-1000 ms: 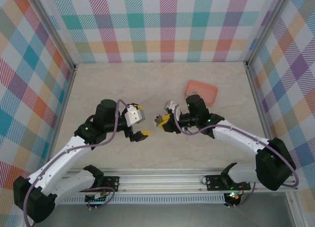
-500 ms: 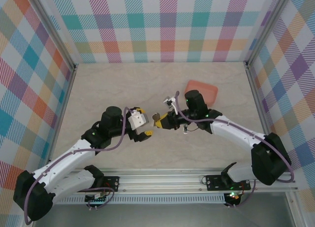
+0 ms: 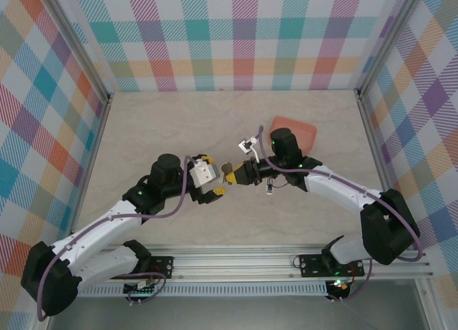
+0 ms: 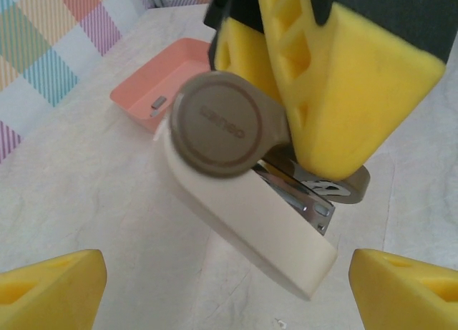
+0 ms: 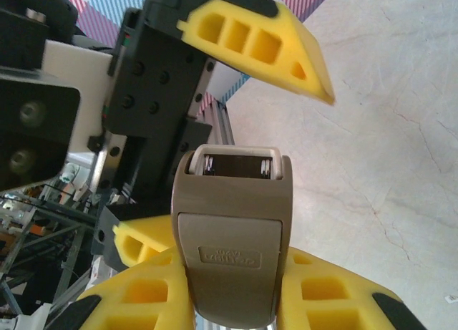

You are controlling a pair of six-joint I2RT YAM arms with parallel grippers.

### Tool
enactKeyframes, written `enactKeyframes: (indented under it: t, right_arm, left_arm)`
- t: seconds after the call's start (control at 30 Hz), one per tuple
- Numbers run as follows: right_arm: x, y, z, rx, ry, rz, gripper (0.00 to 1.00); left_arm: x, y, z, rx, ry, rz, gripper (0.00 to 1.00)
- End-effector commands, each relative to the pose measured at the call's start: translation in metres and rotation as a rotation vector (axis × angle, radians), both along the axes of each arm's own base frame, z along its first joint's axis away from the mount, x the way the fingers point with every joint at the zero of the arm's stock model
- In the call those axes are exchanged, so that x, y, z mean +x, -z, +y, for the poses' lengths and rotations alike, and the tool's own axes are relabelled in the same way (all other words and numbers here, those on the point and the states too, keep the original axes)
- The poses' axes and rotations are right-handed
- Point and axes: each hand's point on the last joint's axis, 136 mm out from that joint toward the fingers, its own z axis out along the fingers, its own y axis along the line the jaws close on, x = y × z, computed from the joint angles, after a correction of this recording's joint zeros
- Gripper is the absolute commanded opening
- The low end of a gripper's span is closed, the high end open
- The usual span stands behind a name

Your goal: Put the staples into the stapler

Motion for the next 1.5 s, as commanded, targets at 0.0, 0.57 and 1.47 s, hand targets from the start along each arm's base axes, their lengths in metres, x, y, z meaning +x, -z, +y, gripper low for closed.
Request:
enactKeyframes:
  t: [0.0, 0.57, 1.47]
  right_arm:
    - [0.000, -0.024, 0.003, 0.063, -0.034, -0.047, 0.03]
    - [-0.007, -0.010, -0.010, 0.038, -0.013, -0.020, 0.01]
    - [-0.004, -0.023, -0.019, 0.116, -0.011, 0.035, 0.00]
  left_arm:
    - [0.001, -0.008, -0.008, -0.025, 0.021, -0.034, 0.88]
    - [0.020, -0.015, 0.021, 0.028, -0.166, -0.113, 0.82]
    - [-0.011, -0.030, -0.007, -0.098, 0.037, -0.079, 0.74]
